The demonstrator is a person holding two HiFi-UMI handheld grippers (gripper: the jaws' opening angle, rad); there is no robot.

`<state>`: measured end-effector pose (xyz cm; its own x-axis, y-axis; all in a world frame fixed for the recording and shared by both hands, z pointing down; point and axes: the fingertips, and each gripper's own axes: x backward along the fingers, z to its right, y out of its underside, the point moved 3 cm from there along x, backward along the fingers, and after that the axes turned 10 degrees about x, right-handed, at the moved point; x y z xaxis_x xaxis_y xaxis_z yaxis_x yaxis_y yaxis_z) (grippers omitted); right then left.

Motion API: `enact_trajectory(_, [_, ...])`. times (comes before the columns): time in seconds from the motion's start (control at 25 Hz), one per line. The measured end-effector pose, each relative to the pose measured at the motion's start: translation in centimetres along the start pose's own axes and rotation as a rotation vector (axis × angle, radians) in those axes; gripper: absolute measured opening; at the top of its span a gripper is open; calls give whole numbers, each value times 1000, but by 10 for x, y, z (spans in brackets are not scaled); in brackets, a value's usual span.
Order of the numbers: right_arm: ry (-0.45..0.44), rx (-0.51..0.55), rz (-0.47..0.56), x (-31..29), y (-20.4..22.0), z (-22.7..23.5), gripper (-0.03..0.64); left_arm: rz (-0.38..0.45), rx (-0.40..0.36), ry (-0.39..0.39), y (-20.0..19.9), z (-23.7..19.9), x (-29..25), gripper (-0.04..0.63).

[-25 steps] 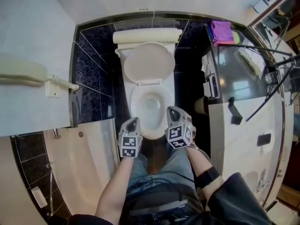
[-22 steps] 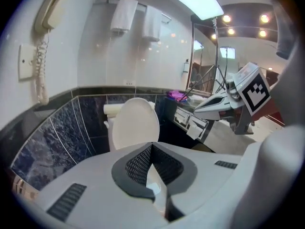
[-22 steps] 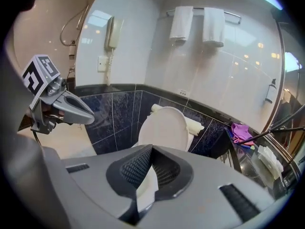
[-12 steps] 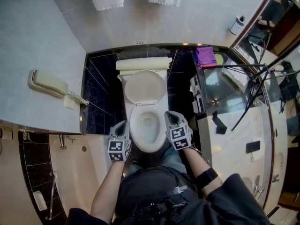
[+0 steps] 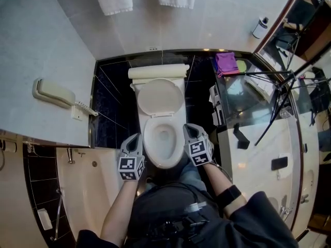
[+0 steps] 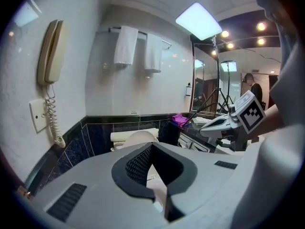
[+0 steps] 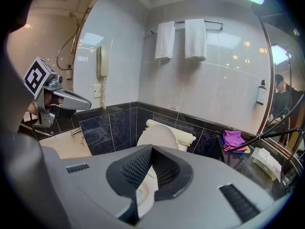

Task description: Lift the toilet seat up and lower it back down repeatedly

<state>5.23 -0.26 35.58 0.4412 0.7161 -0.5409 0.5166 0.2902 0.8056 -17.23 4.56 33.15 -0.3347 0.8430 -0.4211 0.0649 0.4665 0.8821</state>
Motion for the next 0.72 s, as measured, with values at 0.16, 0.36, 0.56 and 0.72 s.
enact_trajectory(0.16, [-6, 2, 1, 0, 4, 1, 23, 6, -11, -9, 0, 4, 0, -2])
enact_trajectory(0.36, [-9, 5, 1, -1, 4, 4, 23, 7, -16, -12, 0, 7, -1, -2])
enact_trajectory(0.56, [9, -30, -19, -7, 14, 11, 25, 5, -15, -7, -1, 6, -6, -2])
enact_trajectory(0.72, [32, -84, -71, -12, 33, 22, 54, 4, -25, 3, 2, 4, -12, -2])
